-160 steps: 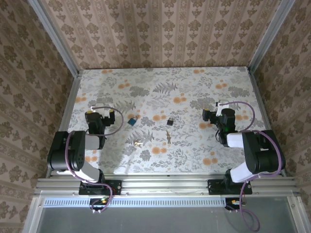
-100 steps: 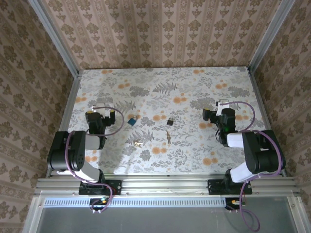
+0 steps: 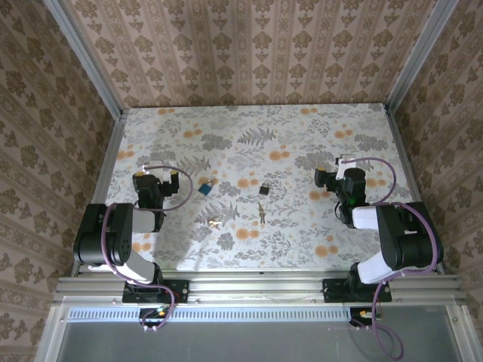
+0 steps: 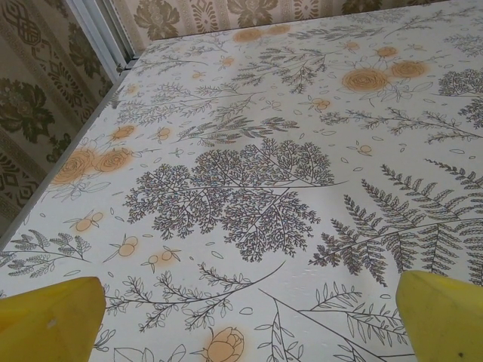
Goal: Unlock with the key
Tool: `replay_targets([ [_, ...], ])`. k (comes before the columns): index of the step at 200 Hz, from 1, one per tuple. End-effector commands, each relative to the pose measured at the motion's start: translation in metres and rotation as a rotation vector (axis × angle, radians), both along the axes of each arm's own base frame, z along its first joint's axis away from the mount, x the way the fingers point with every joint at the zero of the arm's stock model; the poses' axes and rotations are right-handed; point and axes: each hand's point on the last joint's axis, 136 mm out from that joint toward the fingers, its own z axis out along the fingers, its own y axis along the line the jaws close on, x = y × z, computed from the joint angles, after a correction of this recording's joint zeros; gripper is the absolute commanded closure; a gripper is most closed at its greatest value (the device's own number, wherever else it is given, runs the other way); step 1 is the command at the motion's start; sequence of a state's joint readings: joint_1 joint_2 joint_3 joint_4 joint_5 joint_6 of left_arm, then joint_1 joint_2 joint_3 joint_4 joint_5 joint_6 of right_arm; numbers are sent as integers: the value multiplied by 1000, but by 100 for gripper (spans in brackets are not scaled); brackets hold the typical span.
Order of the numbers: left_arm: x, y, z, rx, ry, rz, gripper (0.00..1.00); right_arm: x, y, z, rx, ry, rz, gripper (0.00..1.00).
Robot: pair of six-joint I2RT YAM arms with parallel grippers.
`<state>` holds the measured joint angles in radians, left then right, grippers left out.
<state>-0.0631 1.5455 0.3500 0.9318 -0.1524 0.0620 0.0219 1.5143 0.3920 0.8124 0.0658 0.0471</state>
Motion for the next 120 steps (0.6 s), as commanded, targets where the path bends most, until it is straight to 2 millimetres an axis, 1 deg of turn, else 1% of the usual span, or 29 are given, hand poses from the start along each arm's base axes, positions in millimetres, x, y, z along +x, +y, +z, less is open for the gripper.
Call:
replay_targets([
  [1, 10, 1, 9, -11, -24, -13, 0, 8, 1, 9, -11, -34, 16, 0],
  [34, 10, 5, 9, -25, -24, 0, 0, 8, 0, 10, -12, -37, 13, 0],
  [51, 7, 11, 19, 15, -33, 73, 0, 8, -4, 17, -10, -2, -12, 0],
  [64, 8, 13, 29, 30, -7, 90, 0, 12, -3, 34, -10, 29, -12, 0],
  [68, 9, 12, 32, 34, 4, 89, 0, 12, -2, 37, -9, 36, -5, 0],
  [74, 9, 12, 37, 39, 20, 95, 0, 12, 0, 37, -8, 52, 8, 0],
  [75, 9, 12, 38, 39, 21, 97, 0, 12, 0, 43, -7, 38, 9, 0],
  [77, 10, 13, 41, 41, 22, 103, 0, 12, 1, 48, -7, 27, 13, 0],
  [84, 8, 18, 46, 38, 47, 134, 0, 10, 1, 55, 2, 16, 11, 0],
  [93, 7, 25, 55, 6, 63, 192, 0, 7, 0, 63, 26, 2, -3, 0],
  [102, 5, 31, 60, -41, 93, 236, 0, 4, 3, 72, 56, -19, 2, 0],
  [112, 3, 31, 65, -84, 123, 248, 0, 0, 7, 83, 103, -45, 9, 0],
  [120, 2, 26, 70, -122, 141, 238, 0, -3, 9, 91, 155, -62, 4, 0],
])
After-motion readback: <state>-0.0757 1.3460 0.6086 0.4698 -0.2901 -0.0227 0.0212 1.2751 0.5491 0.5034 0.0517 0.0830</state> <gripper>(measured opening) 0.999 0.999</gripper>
